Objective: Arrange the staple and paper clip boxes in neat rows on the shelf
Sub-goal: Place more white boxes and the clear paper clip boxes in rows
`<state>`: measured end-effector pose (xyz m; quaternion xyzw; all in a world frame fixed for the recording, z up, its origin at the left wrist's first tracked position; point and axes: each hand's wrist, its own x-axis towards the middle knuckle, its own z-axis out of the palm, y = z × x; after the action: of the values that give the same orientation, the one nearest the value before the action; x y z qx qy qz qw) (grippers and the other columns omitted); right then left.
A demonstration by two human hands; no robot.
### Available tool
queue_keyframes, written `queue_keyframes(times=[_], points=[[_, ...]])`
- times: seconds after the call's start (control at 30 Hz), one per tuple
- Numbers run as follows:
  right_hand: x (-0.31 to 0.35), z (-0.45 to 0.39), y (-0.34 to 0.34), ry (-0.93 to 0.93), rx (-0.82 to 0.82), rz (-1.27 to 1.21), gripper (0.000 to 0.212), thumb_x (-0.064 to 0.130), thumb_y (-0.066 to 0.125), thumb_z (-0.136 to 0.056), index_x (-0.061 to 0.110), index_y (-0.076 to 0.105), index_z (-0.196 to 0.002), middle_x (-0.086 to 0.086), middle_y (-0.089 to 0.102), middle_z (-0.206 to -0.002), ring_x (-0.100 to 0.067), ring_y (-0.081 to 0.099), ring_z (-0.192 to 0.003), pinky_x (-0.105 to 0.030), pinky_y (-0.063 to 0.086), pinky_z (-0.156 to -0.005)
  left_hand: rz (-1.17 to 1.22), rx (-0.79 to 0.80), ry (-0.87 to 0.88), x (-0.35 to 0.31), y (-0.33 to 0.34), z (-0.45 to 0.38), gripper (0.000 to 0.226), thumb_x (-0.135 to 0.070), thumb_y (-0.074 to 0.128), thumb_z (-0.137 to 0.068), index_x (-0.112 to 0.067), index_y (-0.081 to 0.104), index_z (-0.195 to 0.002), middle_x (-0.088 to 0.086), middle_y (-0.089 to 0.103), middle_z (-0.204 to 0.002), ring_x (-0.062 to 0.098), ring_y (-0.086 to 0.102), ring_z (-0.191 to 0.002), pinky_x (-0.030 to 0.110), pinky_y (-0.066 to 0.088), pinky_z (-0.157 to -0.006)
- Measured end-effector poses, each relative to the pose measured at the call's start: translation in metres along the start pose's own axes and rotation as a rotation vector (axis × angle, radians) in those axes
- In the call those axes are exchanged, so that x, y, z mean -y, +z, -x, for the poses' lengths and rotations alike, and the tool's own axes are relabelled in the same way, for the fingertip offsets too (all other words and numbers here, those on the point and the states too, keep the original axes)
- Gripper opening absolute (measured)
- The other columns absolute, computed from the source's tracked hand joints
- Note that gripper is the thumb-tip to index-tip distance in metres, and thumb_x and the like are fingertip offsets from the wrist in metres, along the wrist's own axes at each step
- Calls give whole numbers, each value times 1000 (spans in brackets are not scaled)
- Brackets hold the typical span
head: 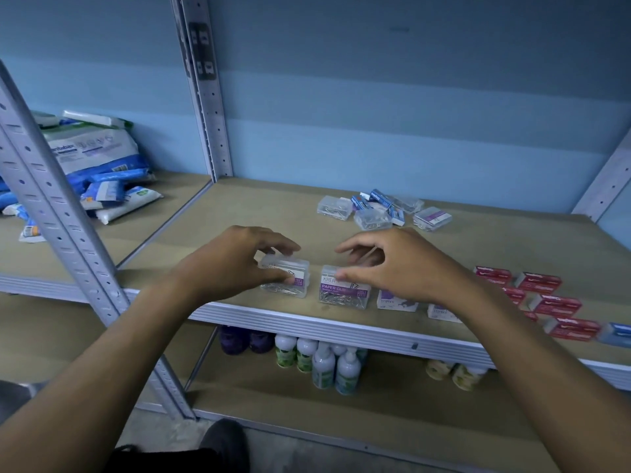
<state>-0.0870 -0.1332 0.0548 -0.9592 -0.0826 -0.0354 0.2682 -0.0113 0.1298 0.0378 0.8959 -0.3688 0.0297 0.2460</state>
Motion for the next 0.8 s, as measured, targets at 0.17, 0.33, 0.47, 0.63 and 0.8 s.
queue_keyframes(times=[0.17, 0.33, 0.47, 0.63, 0.8], points=[[-23, -1, -23, 49, -123, -22, 37, 48, 74, -83, 44, 67, -119, 19, 66, -111, 6, 61, -96, -11, 45, -84, 31, -54, -4, -15, -7, -22, 44, -62, 66, -78, -41, 65, -117, -26, 64, -111, -4, 59, -103, 20, 54, -83], [-74, -18, -49, 199, -135, 147, 47, 46, 72, -84, 44, 58, -129, 3, 54, -131, -14, 52, -119, -24, 37, -90, -46, -51, 36, -24, 2, -78, 46, -51, 72, -79, -36, 64, -122, -16, 64, -121, 6, 59, -107, 26, 51, -90], [-118, -39, -63, 281, -85, 230, 58, 47, 75, -82, 39, 53, -136, -8, 46, -132, -25, 50, -124, -30, 40, -96, -144, 0, 13, -26, 14, -127, 50, -44, 74, -80, -31, 59, -126, -6, 59, -125, 16, 53, -115, 36, 45, -99], [-152, -62, -70, 313, -17, 273, 73, 50, 74, -81, 36, 43, -145, -13, 42, -137, -31, 51, -126, -34, 42, -101, -264, 118, -23, -3, 35, -177, 61, -51, 73, -68, -28, 59, -123, -2, 60, -123, 21, 54, -117, 42, 46, -98], [-165, -83, -63, 352, 7, 296, 79, 59, 72, -79, 39, 37, -148, -14, 40, -139, -32, 50, -127, -34, 41, -97, -350, 196, 3, 15, 54, -214, 49, -51, 75, -68, -26, 61, -108, -2, 63, -108, 21, 58, -104, 40, 49, -89]])
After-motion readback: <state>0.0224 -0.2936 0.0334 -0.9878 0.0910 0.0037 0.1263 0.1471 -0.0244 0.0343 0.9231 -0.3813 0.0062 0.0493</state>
